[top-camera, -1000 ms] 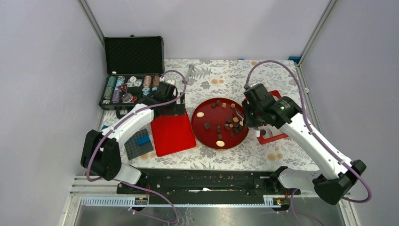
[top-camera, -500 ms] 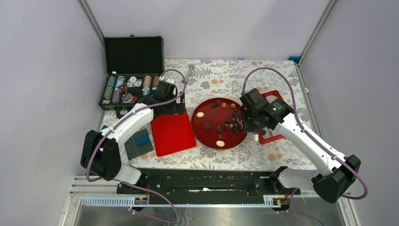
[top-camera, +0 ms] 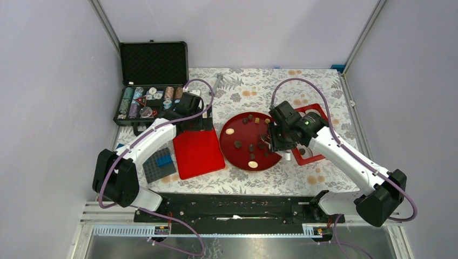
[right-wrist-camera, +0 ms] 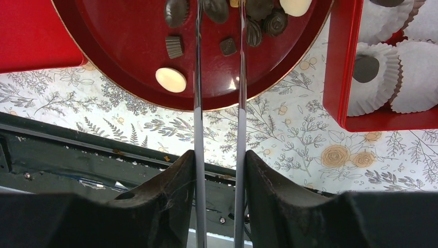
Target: Pack the chocolate
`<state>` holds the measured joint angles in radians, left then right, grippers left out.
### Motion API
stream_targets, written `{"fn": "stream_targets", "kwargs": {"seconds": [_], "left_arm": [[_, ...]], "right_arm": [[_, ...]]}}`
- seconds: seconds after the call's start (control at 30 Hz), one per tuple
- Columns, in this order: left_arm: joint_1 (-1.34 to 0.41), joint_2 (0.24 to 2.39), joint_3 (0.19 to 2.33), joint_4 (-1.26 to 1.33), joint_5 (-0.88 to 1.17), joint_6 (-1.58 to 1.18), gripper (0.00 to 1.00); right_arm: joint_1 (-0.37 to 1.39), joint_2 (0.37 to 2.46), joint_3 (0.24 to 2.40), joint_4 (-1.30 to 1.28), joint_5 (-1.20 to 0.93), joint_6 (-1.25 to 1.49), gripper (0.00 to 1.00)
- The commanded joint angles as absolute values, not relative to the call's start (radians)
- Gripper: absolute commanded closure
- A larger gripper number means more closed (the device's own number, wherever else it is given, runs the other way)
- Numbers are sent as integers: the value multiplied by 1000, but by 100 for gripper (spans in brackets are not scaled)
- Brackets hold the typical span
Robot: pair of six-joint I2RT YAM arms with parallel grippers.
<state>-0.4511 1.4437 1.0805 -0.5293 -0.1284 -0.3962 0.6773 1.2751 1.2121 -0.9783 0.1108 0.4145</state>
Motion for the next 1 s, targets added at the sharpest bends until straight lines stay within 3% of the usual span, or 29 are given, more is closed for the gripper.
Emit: {"fn": "stream_targets", "kwargs": {"seconds": [0.0,0.83,0.97], "left_arm": [[-446,1422,1101,-501,-152,-388,1],[-446,1413,1094,-497,-151,-387,1],[-446,1406,1092,-497,-157,-384,1]], "right_arm": [[690,1278,1210,-949,90,396,55],[736,1354,1214,-969,127,394,59],[741,1351,1225,-975,130,396,65]]}}
